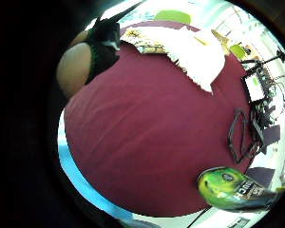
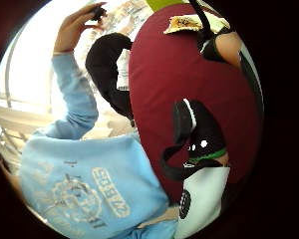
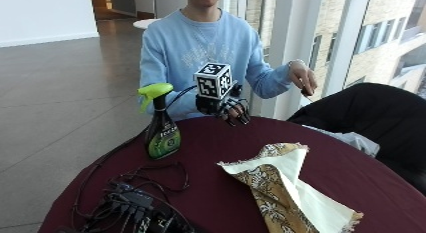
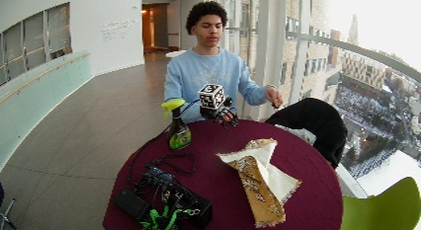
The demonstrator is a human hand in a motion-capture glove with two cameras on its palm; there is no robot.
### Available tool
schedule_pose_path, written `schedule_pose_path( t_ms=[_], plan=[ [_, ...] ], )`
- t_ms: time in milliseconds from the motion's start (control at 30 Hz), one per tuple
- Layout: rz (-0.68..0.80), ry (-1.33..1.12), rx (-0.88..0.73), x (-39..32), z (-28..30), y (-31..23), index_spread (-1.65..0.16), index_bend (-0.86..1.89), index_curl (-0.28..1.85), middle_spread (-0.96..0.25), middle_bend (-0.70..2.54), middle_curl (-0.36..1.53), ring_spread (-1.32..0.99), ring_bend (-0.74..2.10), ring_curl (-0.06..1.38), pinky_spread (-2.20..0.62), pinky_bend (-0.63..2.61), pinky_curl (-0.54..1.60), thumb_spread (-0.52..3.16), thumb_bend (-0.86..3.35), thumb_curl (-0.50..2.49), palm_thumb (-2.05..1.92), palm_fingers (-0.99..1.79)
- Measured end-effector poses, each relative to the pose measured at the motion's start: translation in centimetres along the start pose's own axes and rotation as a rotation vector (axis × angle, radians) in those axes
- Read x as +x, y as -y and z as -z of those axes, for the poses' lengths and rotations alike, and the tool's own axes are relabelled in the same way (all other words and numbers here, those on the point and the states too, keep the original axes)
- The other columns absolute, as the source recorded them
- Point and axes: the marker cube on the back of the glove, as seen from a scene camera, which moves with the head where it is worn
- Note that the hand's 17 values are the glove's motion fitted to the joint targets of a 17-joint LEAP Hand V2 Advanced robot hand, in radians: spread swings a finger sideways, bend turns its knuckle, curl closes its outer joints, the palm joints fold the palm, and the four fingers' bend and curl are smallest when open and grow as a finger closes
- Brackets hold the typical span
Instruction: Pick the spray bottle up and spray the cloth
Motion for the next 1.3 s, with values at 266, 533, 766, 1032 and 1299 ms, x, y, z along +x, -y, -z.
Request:
schedule_pose_path(
  t_ms=[266,533,766,1032,1299],
  plan=[
    [0.001,-0.018,0.0,0.1,0.5,1.4,-0.24,0.43,0.25,-0.03,0.3,0.18,0.01,0.18,0.13,0.16,0.27,0.17,0.79,0.38,0.17,0.6,0.71],
    [-0.006,-0.028,-0.022,0.2,0.3,1.3,-0.27,0.4,0.3,-0.04,0.28,0.24,0.01,0.17,0.16,0.18,0.24,0.21,1.01,0.35,0.22,0.63,0.7],
    [-0.017,-0.032,-0.014,0.4,0.8,0.9,-0.28,0.37,0.33,-0.04,0.25,0.27,0.01,0.16,0.17,0.19,0.21,0.24,1.1,0.31,0.26,0.64,0.71],
    [-0.02,-0.042,-0.007,0.5,1.1,0.4,-0.29,0.35,0.35,-0.04,0.23,0.3,0.02,0.16,0.17,0.2,0.19,0.26,1.16,0.27,0.29,0.66,0.71],
    [-0.025,-0.036,0.006,0.3,1.5,-0.3,-0.29,0.34,0.38,-0.04,0.21,0.32,0.02,0.16,0.17,0.2,0.19,0.28,1.18,0.22,0.32,0.68,0.71]
  ],
)
